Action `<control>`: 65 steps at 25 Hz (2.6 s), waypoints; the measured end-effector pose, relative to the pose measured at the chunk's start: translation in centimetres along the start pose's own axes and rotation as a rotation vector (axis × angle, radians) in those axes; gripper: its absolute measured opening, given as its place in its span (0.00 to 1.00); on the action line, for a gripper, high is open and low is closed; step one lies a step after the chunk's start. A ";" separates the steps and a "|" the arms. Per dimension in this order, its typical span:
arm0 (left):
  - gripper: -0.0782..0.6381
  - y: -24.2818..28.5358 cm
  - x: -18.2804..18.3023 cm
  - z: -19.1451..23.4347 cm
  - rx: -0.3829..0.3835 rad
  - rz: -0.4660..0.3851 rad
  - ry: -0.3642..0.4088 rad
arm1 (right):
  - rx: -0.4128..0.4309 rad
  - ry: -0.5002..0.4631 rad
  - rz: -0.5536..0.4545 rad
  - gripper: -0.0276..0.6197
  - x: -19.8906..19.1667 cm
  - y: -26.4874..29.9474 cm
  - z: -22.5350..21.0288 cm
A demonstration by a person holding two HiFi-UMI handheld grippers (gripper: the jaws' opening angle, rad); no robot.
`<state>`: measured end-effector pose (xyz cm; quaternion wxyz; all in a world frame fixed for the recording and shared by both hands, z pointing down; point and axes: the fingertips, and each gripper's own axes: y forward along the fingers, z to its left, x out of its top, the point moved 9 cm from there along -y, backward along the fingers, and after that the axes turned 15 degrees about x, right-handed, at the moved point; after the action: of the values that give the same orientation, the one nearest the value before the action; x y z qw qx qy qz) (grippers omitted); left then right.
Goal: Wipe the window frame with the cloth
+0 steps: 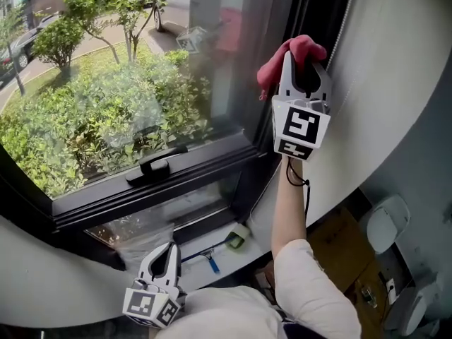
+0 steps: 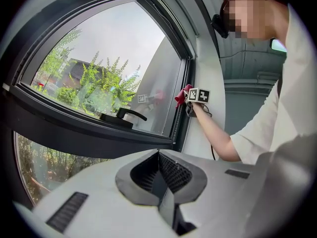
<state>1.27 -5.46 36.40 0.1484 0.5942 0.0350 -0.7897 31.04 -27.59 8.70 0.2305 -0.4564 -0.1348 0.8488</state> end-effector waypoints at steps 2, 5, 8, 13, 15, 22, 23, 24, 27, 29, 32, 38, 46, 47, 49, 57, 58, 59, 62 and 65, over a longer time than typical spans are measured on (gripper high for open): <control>0.12 0.0 -0.1 0.0 0.001 0.000 0.002 | 0.001 0.000 0.002 0.17 -0.4 -0.2 0.3; 0.12 0.0 -0.2 -0.3 0.003 0.000 0.002 | 0.001 -0.002 0.003 0.17 -0.8 -0.4 0.5; 0.12 -0.2 -0.3 -0.4 0.010 0.009 -0.001 | 0.001 0.001 0.010 0.17 -1.0 -0.6 0.8; 0.12 -0.3 -0.6 -0.4 0.019 0.011 -0.002 | 0.000 0.007 0.017 0.17 -1.6 -1.0 1.4; 0.12 -0.3 -0.7 -0.4 0.019 0.012 -0.004 | 0.000 0.015 0.017 0.17 -2.0 -1.2 1.6; 0.12 -0.3 -0.9 -0.7 0.022 0.012 -0.006 | 0.010 0.022 0.033 0.17 -2.9 -1.7 2.3; 0.12 -0.3 -0.9 -0.8 0.020 0.013 -0.005 | 0.012 0.023 0.036 0.17 -3.0 -1.8 2.4; 0.12 -0.3 -0.9 -0.9 0.018 0.014 -0.004 | 0.014 0.025 0.038 0.17 -3.2 -2.0 2.5; 0.12 -0.4 -0.9 -1.1 0.017 0.018 0.001 | 0.021 0.031 0.045 0.17 -3.6 -2.3 2.7; 0.12 -0.5 -1.0 -1.3 0.020 0.021 0.002 | 0.024 0.036 0.048 0.17 -4.0 -2.5 3.0; 0.12 -0.8 -1.2 -1.4 0.026 0.024 0.007 | 0.026 0.048 0.044 0.17 -4.6 -2.9 3.4; 0.12 -1.4 -1.6 -2.1 0.036 0.030 0.006 | 0.039 0.063 0.050 0.17 -5.3 -3.4 3.7; 0.12 -1.8 -2.3 -3.2 0.025 0.042 0.002 | 0.077 0.071 0.072 0.17 -6.3 -4.1 4.2; 0.12 -1.9 -2.4 -3.3 0.024 0.044 0.000 | 0.080 0.069 0.073 0.17 -6.3 -4.1 4.3; 0.12 -1.9 -2.5 -3.3 0.028 0.041 -0.005 | 0.083 0.069 0.074 0.17 -6.3 -4.1 4.3; 0.12 -2.1 -2.7 -3.5 0.040 0.029 -0.035 | 0.081 0.079 0.073 0.17 -6.9 -4.4 4.5; 0.12 -2.1 -2.7 -3.5 0.040 0.031 -0.036 | 0.083 0.082 0.073 0.17 -7.0 -4.5 4.6; 0.12 -2.1 -2.8 -3.5 0.041 0.032 -0.038 | 0.086 0.084 0.074 0.17 -7.0 -4.6 4.7; 0.12 -1.9 -2.9 -3.6 0.038 0.035 -0.040 | 0.091 0.087 0.075 0.17 -7.3 -4.8 4.9; 0.12 -1.8 -3.0 -3.7 0.037 0.034 -0.045 | 0.094 0.088 0.075 0.17 -7.6 -4.9 5.1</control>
<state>4.96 -2.34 37.91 0.1517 0.5795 0.0071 -0.8007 31.71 -27.37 19.04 0.2256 -0.4868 -0.0671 0.8412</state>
